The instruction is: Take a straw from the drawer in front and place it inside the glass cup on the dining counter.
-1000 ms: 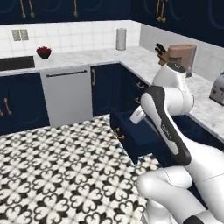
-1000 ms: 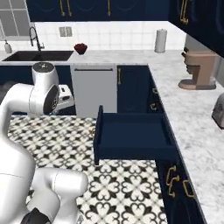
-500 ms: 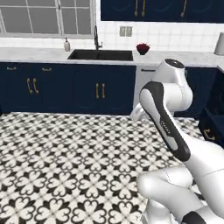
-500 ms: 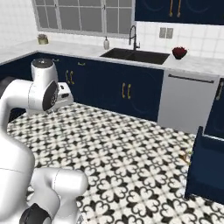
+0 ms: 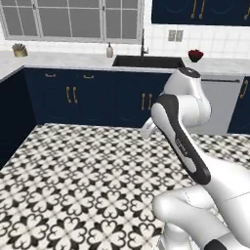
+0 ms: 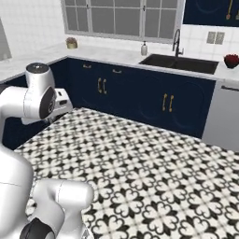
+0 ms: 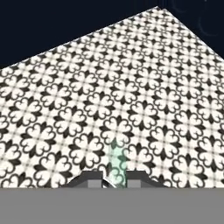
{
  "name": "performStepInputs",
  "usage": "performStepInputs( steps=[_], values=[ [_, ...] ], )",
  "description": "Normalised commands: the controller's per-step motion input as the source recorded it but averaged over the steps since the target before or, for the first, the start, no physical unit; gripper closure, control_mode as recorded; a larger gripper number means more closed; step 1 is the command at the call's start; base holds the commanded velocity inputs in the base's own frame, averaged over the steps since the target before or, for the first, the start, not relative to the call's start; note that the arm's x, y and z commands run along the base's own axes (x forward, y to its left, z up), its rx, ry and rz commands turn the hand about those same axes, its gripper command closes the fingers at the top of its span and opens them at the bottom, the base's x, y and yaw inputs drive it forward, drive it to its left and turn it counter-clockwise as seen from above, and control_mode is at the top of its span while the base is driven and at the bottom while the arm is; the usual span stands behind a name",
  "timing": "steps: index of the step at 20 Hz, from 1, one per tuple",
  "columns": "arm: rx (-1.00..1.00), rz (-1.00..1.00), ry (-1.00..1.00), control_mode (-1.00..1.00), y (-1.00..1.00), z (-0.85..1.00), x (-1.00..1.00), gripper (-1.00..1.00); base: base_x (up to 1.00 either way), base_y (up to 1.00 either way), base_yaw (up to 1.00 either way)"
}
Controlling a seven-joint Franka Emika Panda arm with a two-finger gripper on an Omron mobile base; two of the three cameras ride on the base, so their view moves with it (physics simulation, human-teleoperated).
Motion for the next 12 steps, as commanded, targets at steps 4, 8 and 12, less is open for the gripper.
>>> performStepInputs(
  steps=[4,8,12],
  values=[
    [0.00,0.00,0.00,1.00,0.00,0.00,0.00,1.00,-0.15,1.00,-0.25],
    [0.00,0.00,0.00,1.00,0.00,0.00,0.00,1.00,-0.69,1.00,-0.29],
    [0.00,0.00,0.00,1.00,0.00,0.00,0.00,1.00,-0.99,1.00,-0.30]
  ],
)
